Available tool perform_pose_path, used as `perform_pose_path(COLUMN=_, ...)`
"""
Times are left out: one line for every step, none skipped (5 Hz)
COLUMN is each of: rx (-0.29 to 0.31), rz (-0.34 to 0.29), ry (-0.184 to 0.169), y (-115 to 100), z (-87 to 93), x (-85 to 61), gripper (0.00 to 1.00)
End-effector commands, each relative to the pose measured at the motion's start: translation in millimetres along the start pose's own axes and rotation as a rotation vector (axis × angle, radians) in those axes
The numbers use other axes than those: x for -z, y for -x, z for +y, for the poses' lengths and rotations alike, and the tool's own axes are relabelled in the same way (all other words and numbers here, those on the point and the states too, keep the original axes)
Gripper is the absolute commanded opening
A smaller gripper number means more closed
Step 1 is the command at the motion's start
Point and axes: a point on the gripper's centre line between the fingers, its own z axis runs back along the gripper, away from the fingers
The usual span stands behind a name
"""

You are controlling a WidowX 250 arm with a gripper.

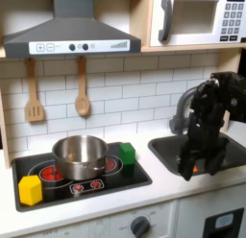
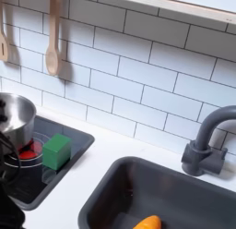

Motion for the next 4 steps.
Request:
perform_pose_path(rx=-0.039, rz=-0.010, ry=-0.026, y=-23, z=19.6, x=3.7, gripper=1.00)
perform_pose_path(rx=-0.056, rz=-0.009, ry=-0.027, y=-37, z=25.6, x=4.5, gripper=1.00)
perform_pose_path(rx=-0.073, rz=-0.003, ry=-0.031, y=-47, z=30.9, x=5.5, gripper=1.00)
perform_pose_path(rx=-0.089, rz=-0.001, ry=-0.014, y=-58, z=35.3, x=7.3, gripper=1.00)
